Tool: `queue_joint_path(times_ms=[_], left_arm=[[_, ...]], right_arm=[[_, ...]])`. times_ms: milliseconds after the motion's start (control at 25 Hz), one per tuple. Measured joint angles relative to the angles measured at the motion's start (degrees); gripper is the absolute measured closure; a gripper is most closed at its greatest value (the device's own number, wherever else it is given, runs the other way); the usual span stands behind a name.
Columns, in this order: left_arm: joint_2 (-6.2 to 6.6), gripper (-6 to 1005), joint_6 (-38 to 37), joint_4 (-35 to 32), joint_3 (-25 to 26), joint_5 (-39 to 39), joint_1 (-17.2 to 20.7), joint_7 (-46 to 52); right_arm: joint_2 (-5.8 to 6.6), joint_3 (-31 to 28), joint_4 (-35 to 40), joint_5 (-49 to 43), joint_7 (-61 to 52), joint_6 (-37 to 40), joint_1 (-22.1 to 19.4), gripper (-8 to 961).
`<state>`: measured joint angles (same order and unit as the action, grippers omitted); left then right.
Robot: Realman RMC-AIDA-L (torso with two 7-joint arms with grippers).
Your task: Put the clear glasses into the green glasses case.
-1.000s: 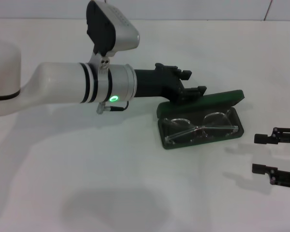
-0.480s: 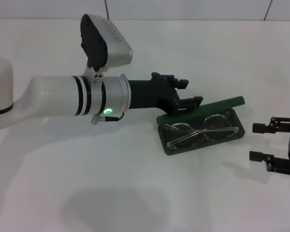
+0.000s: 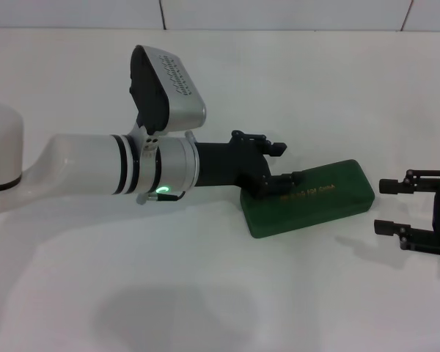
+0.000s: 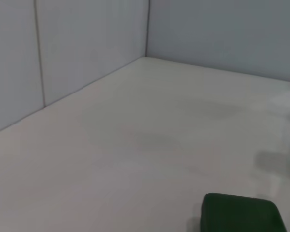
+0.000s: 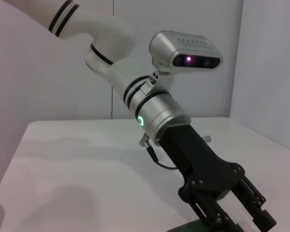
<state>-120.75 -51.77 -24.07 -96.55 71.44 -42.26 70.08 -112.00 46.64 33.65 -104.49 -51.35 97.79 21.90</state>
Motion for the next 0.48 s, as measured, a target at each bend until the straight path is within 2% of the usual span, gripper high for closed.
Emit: queue_joint_path(times_ms=[120, 240, 320, 480], left_arm=[[0.04, 405, 0.01, 0.00, -0.86, -2.28, 0.07, -1.06], [0.11, 406, -0.80, -0.03, -0.85, -7.99, 0.81, -4.61], [0.32, 406, -3.45, -0.06, -0.60, -13.35, 2.07, -8.67], [1.11, 407, -15.90, -0.11, 1.99, -23.78, 6.23, -17.67]], right_arm=[[0.12, -0.16, 0.00, -0.32, -0.06, -0.13, 0.24, 388], [0.26, -0.38, 0.07, -0.29, -0.07, -0.16, 0.16, 385], [0.28, -0.82, 0.27, 0.41, -0.05, -0.06, -0.05, 384], [-0.22, -5.25, 0.21, 2.91, 0.13, 0.81, 0.04, 381]])
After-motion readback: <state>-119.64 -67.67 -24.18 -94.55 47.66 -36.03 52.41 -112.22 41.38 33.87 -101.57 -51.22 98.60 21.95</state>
